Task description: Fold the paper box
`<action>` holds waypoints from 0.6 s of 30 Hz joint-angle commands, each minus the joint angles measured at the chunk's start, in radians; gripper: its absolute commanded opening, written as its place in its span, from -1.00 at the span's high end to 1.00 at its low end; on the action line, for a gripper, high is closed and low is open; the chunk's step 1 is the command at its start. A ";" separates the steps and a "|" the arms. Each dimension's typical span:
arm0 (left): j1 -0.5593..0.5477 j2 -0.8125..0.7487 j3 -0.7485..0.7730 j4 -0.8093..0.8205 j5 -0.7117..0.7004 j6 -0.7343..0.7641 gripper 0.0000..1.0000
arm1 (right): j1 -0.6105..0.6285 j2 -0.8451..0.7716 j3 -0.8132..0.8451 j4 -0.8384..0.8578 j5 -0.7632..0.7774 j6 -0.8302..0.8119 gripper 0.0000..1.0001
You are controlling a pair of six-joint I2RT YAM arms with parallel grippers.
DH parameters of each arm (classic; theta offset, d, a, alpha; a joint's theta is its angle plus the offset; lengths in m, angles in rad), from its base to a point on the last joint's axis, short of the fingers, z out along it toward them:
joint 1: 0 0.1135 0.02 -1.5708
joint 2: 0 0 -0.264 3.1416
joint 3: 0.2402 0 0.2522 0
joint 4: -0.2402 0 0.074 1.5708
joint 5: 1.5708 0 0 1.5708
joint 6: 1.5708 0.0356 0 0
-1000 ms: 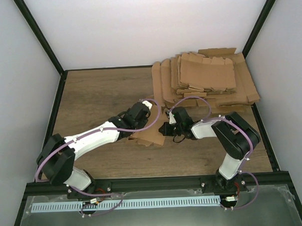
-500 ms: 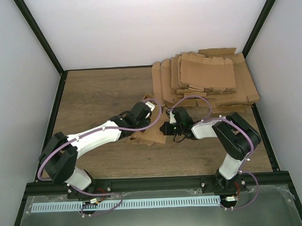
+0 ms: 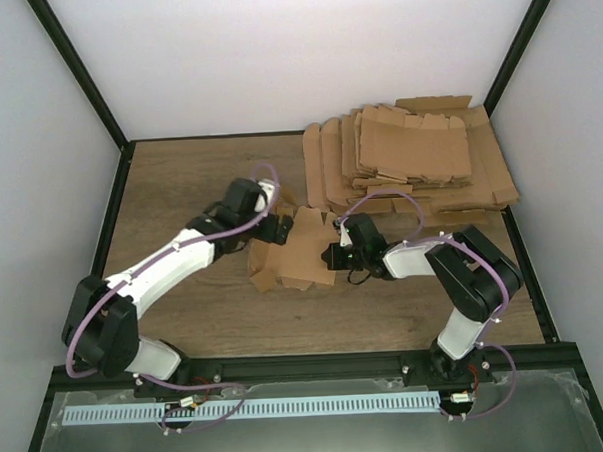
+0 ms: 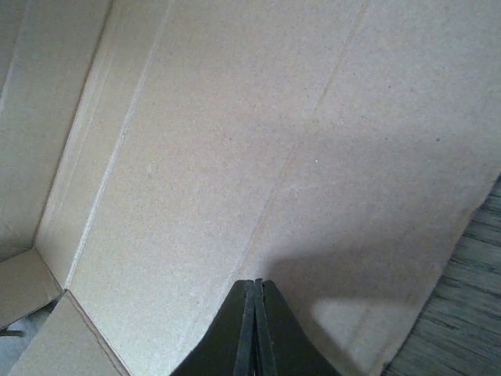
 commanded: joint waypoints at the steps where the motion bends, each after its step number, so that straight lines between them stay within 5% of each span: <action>1: 0.111 -0.050 0.047 -0.013 0.182 -0.128 -1.00 | -0.011 0.000 -0.020 -0.084 0.070 -0.021 0.99; 18: 0.639 -0.138 -0.170 0.079 0.391 -0.426 -1.00 | -0.011 0.001 -0.023 -0.081 0.077 -0.023 0.99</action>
